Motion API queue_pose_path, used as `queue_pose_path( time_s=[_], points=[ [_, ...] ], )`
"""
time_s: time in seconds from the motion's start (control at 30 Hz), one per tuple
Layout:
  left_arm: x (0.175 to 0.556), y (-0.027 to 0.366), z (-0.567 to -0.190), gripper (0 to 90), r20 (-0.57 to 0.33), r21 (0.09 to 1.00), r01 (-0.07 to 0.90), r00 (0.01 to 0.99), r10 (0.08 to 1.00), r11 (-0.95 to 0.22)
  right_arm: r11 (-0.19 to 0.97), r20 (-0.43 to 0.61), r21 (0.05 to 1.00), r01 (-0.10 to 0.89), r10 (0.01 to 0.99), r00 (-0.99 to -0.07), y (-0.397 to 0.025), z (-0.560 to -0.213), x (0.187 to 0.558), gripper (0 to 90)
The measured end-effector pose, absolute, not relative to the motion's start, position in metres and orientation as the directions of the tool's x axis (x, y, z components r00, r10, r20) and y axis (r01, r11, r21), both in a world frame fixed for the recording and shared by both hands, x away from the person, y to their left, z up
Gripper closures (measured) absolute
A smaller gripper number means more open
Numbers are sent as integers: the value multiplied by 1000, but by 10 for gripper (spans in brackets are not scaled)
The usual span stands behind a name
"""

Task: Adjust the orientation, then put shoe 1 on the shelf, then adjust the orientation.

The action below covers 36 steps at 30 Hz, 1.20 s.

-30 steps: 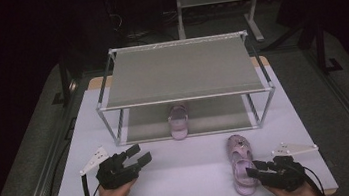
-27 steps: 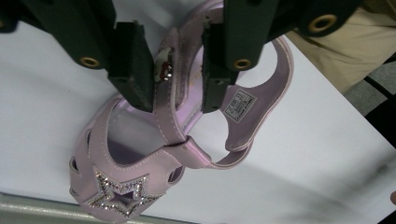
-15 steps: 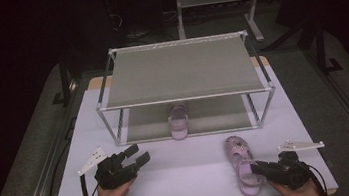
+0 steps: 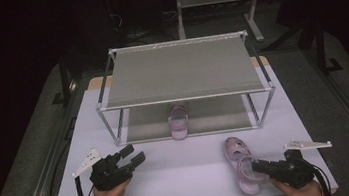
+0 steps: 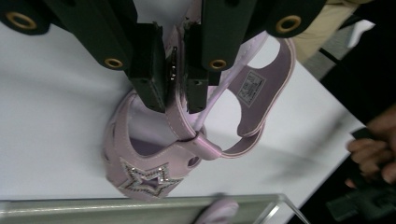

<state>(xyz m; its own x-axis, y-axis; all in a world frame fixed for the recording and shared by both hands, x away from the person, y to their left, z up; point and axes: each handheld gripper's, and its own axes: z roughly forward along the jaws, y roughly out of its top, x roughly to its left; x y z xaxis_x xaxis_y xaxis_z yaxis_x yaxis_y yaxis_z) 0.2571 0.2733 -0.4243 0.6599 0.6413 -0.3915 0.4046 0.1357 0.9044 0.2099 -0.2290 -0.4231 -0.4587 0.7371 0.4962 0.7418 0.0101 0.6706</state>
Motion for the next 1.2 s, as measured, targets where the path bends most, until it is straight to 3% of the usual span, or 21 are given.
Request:
queue_pose_path(
  time_s=[0.6,1.2],
  points=[
    [258,273,-425,326,-394,903,409,661,639,134,-129,603,699,703,635,-483,-223,-412,207,811],
    [257,275,-425,305,-397,901,412,656,642,136,-101,590,704,703,635,-499,-206,-409,223,812]
  ],
)
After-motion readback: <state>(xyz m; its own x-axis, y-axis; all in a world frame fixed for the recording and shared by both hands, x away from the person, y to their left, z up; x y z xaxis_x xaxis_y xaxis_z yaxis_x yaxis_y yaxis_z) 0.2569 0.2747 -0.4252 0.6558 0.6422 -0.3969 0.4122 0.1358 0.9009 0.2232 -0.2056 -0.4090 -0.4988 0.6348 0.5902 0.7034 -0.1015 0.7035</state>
